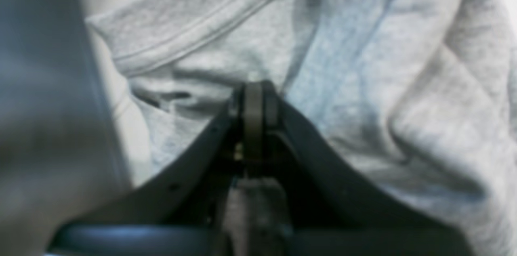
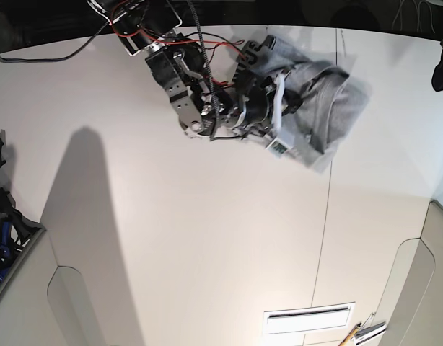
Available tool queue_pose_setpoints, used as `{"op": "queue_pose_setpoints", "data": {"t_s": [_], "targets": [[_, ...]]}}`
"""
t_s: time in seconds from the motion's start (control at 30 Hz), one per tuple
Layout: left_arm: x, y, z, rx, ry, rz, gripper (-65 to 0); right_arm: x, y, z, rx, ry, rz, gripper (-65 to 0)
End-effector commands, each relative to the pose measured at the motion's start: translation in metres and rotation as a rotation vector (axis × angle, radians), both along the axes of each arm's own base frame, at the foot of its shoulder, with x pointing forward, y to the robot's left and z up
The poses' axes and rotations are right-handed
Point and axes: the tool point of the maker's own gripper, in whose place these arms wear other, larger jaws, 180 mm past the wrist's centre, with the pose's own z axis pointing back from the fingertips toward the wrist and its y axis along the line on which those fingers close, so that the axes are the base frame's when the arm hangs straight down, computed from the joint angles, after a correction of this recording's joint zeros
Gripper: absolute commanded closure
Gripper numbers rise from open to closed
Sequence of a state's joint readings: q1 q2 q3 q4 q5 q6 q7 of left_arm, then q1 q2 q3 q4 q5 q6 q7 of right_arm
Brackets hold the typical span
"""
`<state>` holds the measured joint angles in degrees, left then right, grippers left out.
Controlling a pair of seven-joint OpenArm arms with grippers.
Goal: Fold the T-shirt properly
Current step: 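Drag the folded shirt bundle with the right gripper toward the right arm's base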
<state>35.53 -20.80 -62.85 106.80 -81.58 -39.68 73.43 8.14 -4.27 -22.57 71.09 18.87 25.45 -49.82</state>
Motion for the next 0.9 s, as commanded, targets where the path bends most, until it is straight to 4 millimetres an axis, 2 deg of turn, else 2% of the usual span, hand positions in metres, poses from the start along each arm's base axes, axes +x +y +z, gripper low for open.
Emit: {"op": "queue_pose_setpoints", "data": {"t_s": [0.0, 0.23, 0.4, 0.6, 0.7, 0.77, 0.87], "targets": [[0.005, 0.002, 0.012, 0.014, -0.041, -0.011, 0.0, 0.005, -0.057, -0.031, -0.236, 0.043, -0.068, 0.0], [0.005, 0.002, 0.012, 0.013, -0.041, -0.011, 0.0, 0.037, -0.146, -0.037, -0.222, 0.130, -0.386, 0.0], [0.006, 0.001, 0.013, 0.008, -0.047, -0.012, 0.0, 0.046, -0.219, -0.039, -0.261, 0.150, -0.562, 0.0], [0.006, 0.000, 0.014, 0.003, -0.052, -0.014, 0.0, 0.040, -0.302, -0.035, -0.281, 0.173, -0.751, 0.0], [0.006, 0.000, 0.014, 0.002, -0.053, -0.014, 0.0, 0.028, -0.337, -0.033, -0.303, 0.181, -0.816, 0.0], [0.007, -0.001, 0.015, -0.004, -0.060, -0.016, 0.0, 0.018, -0.357, -0.033, -0.323, 0.188, -0.849, 0.0], [0.009, -0.002, 0.017, -0.009, -0.070, -0.017, 0.0, 0.004, -0.375, -0.031, -0.324, 0.193, -0.890, 0.0]]}}
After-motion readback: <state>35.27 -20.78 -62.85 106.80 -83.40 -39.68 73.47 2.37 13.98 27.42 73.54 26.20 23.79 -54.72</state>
